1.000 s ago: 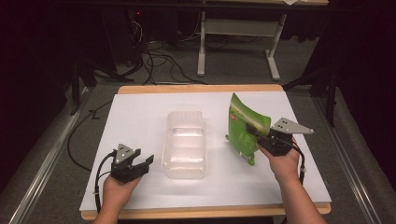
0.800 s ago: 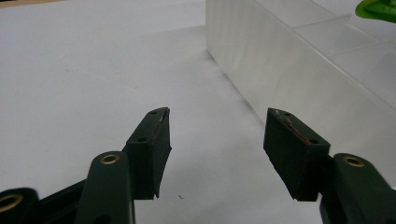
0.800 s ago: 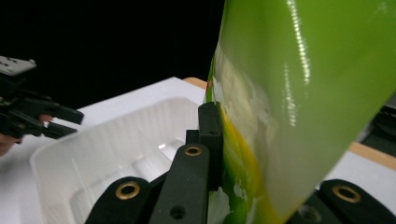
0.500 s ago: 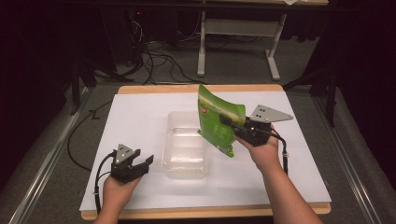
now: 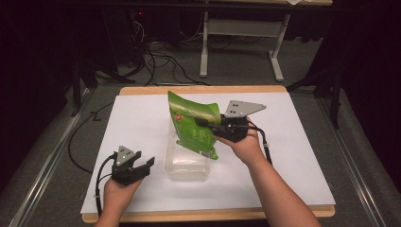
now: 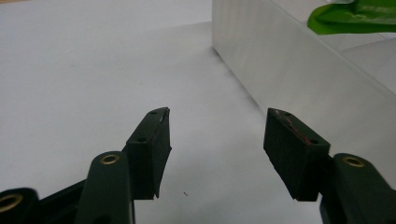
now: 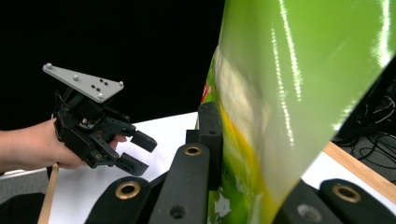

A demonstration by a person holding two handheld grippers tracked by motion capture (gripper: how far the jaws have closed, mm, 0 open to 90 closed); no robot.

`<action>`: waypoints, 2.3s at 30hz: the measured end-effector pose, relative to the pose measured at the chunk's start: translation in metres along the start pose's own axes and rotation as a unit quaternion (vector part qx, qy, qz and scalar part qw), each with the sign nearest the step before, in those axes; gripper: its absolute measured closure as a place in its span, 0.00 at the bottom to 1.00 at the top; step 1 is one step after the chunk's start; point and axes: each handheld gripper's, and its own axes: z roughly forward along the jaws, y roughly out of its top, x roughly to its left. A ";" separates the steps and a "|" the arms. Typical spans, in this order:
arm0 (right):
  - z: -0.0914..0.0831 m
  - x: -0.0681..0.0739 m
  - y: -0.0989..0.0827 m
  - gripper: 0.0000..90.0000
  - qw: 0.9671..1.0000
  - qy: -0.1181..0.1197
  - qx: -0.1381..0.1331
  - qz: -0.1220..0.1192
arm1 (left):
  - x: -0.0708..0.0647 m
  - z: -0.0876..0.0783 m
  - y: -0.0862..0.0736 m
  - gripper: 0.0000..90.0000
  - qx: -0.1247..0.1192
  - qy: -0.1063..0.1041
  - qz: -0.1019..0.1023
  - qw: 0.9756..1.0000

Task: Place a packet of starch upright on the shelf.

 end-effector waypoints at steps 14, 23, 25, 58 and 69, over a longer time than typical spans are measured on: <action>0.044 -0.021 -0.001 1.00 0.999 0.016 0.050 -0.009 | 0.003 -0.003 -0.001 0.46 -0.004 0.002 -0.009 1.000; 0.044 -0.024 -0.004 1.00 0.999 0.010 0.045 -0.006 | 0.004 -0.004 -0.001 0.46 -0.005 0.000 -0.010 1.000; 0.043 -0.021 -0.008 0.99 0.999 0.010 0.038 0.000 | 0.004 -0.004 -0.001 0.46 -0.005 -0.001 -0.009 1.000; 0.026 0.006 -0.062 0.94 0.995 -0.068 0.066 0.018 | 0.000 -0.004 0.000 0.46 -0.007 -0.003 -0.007 1.000; 0.044 -0.009 -0.065 0.95 0.997 -0.030 0.071 0.024 | 0.002 -0.004 0.000 0.46 -0.006 -0.003 -0.010 1.000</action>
